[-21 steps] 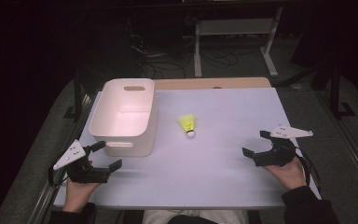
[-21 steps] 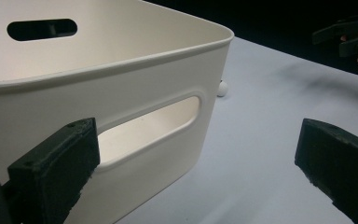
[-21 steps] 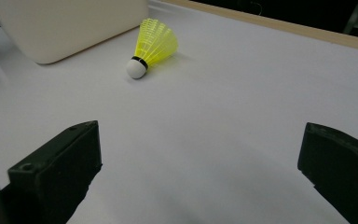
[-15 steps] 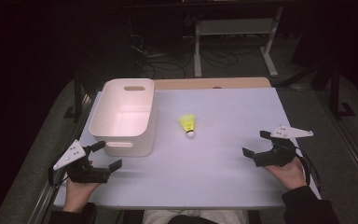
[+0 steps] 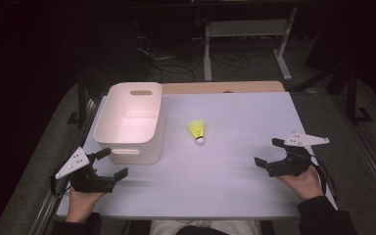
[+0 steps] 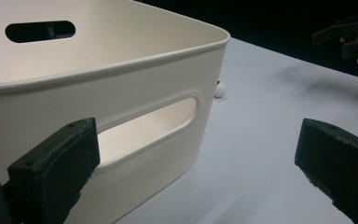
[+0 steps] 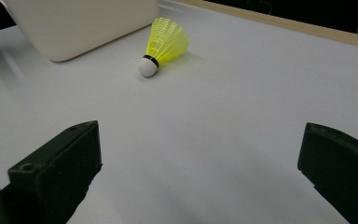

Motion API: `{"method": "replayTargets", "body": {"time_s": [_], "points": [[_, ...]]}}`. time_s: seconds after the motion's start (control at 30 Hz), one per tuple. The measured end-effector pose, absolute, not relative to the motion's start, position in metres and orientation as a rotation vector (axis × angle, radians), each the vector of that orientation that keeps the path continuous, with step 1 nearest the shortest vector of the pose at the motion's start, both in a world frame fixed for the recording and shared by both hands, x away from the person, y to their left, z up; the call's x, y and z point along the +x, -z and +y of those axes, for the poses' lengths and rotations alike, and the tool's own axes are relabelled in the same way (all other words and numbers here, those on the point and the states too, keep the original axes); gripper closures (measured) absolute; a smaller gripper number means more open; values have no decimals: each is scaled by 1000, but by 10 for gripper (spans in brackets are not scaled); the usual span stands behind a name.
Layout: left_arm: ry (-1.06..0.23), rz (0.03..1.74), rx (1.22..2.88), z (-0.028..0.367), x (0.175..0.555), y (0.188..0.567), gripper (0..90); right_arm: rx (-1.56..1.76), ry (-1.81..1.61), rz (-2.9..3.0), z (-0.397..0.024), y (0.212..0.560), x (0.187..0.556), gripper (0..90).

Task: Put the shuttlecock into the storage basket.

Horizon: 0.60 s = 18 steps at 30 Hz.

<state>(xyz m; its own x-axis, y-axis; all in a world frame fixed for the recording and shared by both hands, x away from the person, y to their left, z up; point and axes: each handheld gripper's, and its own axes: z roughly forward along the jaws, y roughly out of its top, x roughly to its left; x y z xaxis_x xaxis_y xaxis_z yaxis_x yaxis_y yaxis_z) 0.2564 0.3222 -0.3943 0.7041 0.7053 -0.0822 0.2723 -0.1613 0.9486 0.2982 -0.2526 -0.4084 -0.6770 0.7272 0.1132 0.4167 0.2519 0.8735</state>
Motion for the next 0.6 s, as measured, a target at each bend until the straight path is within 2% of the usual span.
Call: {"method": "replayTargets", "body": {"time_s": [0.6], "points": [[-465, 787, 1741, 323, 255, 394, 0, 1076, -1345, 2243, -250, 399, 298, 0]]}}
